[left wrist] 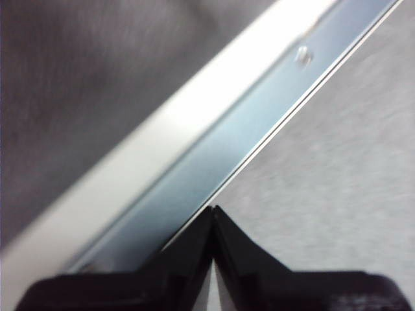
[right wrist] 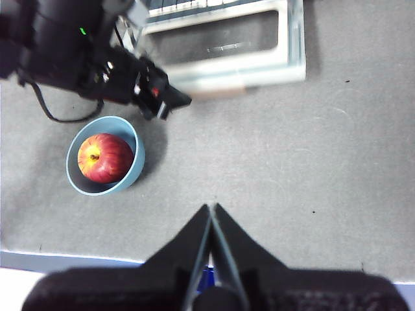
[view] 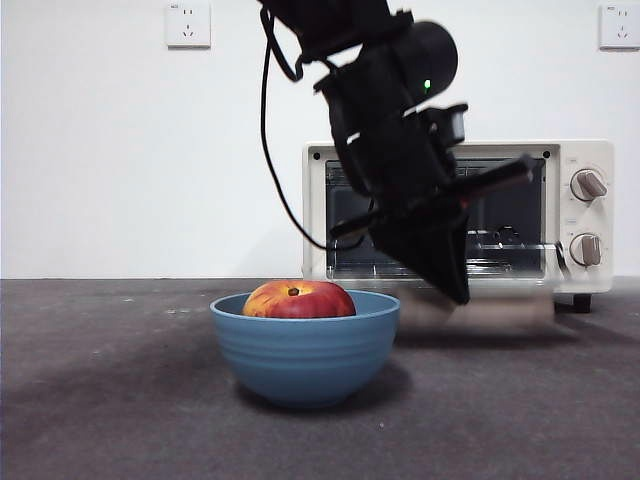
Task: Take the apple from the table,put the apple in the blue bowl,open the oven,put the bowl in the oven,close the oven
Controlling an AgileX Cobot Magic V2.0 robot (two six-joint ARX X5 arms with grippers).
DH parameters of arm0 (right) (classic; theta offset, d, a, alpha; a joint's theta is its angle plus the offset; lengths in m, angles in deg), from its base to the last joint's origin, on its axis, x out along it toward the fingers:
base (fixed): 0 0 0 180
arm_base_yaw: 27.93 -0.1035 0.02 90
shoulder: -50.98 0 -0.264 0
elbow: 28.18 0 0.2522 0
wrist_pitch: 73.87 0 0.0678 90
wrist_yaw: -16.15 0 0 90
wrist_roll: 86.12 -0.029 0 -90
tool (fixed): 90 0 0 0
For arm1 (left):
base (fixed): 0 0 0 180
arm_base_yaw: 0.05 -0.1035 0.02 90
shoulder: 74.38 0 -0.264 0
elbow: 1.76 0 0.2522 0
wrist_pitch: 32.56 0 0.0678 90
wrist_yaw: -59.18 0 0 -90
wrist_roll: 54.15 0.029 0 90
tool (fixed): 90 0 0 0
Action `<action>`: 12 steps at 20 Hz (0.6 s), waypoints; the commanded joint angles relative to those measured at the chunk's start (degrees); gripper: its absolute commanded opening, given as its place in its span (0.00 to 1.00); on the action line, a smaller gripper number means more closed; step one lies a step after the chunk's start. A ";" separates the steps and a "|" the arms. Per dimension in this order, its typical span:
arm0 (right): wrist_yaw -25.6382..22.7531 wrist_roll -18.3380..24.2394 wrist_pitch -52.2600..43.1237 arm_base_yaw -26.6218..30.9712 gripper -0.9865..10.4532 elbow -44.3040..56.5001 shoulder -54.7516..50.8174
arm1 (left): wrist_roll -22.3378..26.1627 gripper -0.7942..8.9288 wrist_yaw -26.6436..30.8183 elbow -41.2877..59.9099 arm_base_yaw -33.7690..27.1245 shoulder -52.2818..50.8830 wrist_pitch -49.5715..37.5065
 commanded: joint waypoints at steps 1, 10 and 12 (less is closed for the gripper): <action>-1.20 -0.22 1.07 -0.02 0.08 -0.07 0.00 | -0.57 0.08 1.33 0.39 -0.22 0.94 -1.84; -1.29 2.01 1.07 -0.02 0.08 -0.07 1.31 | 2.03 0.08 -2.08 0.37 1.11 -2.78 0.87; -0.17 3.26 1.07 -0.02 0.08 -0.07 3.21 | 3.19 0.08 -2.91 0.37 1.29 -5.88 2.99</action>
